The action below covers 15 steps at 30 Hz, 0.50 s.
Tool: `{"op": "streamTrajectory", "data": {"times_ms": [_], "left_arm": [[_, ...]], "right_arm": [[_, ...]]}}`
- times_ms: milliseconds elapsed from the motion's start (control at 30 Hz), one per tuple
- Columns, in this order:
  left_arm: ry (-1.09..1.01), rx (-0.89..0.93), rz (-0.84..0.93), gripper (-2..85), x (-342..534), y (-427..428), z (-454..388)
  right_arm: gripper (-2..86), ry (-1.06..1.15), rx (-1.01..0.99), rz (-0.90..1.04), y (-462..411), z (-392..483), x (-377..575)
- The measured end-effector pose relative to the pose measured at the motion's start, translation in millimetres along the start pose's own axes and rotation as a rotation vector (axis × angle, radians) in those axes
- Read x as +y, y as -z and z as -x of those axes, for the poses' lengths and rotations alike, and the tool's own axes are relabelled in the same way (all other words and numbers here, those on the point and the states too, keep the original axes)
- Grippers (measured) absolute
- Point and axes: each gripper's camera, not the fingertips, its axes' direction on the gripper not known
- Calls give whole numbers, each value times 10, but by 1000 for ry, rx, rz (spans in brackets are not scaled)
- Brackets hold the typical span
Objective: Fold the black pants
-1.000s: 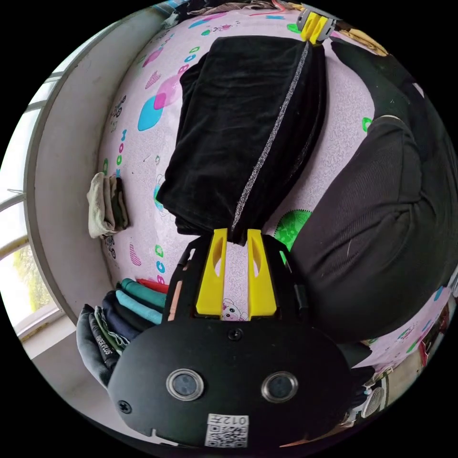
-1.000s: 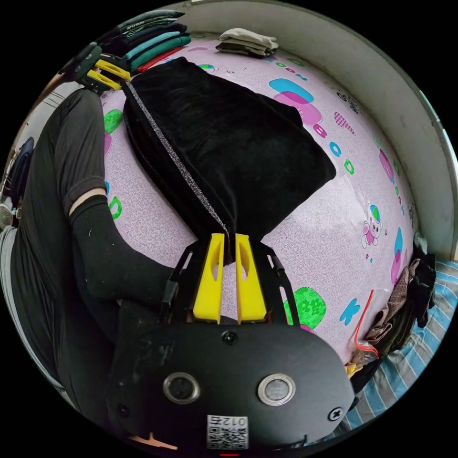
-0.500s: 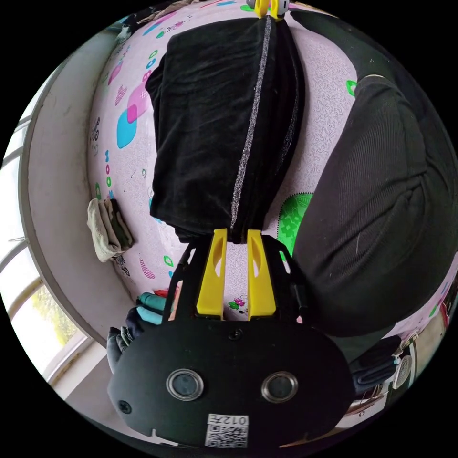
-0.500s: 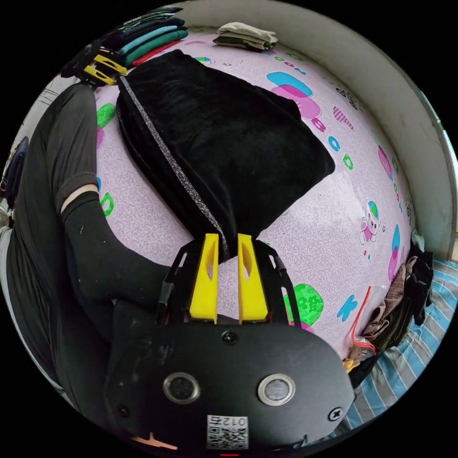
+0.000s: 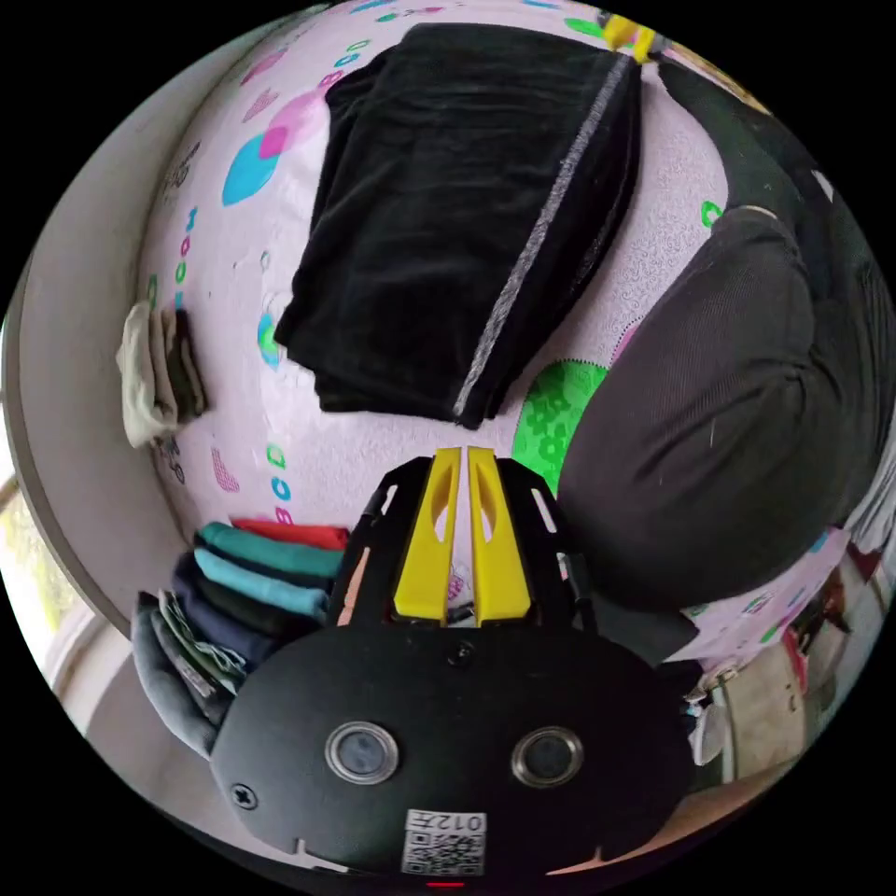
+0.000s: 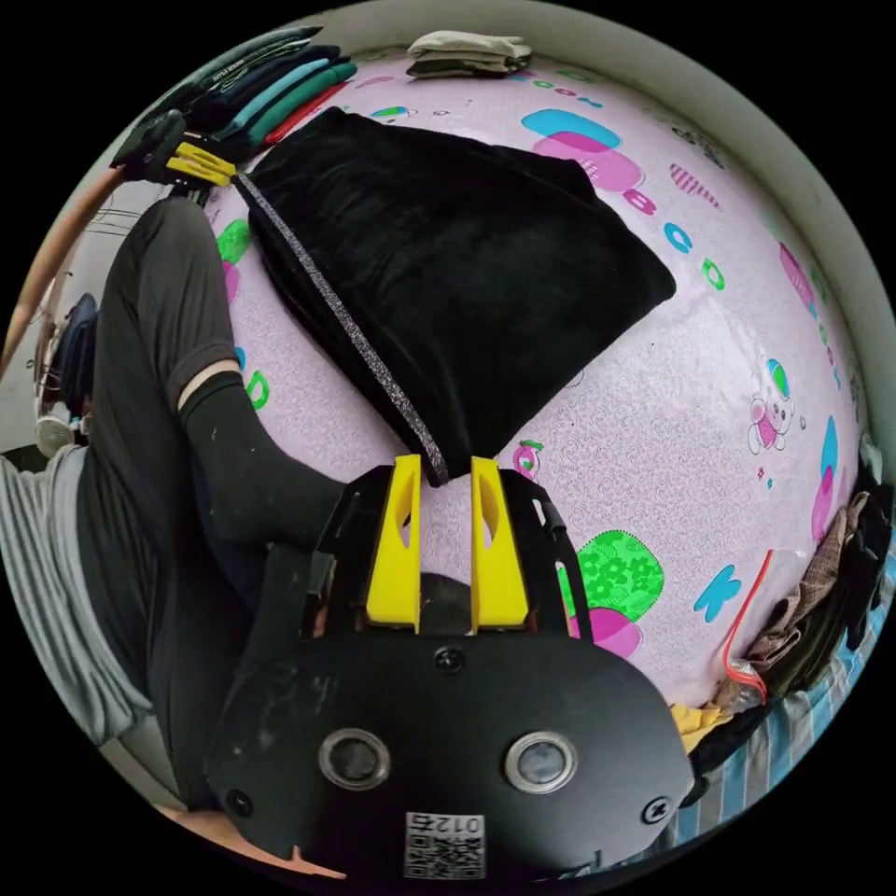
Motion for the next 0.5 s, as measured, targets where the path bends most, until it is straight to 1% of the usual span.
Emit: {"op": "streamTrajectory", "data": {"times_ms": [33,67,100,133,167,200,233,267,300,333,367,433,500], "left_arm": [[78,53,-9,5,202,35,172],[123,79,-30,5,309,67,263],[218,127,-100,4,517,159,446],[338,162,-214,4,705,271,634],[411,181,-287,4,791,324,730],[580,250,-455,5,946,390,916],[753,360,-616,6,1053,361,1073],[833,425,-679,7,1076,311,1134],[948,542,-757,7,1043,177,1207],[1002,577,-771,7,920,72,1223],[1030,563,-750,7,847,34,1218],[1107,423,-608,7,566,-67,1190],[1154,356,-534,6,460,-160,1196]], "right_arm": [[82,-7,-44,27,76,-120,38],[83,-38,-96,8,185,-264,73],[83,-63,-123,-21,254,-343,88],[88,-131,-169,-110,396,-502,112],[94,-218,-199,-218,516,-645,127],[97,-263,-208,-272,557,-702,130],[102,-340,-224,-361,596,-779,115],[104,-410,-232,-430,589,-815,82],[104,-445,-226,-461,577,-817,63],[105,-502,-201,-511,537,-793,18],[104,-552,-150,-531,486,-744,-37],[102,-611,-52,-559,422,-646,-106],[103,-631,16,-573,364,-574,-170]]}}
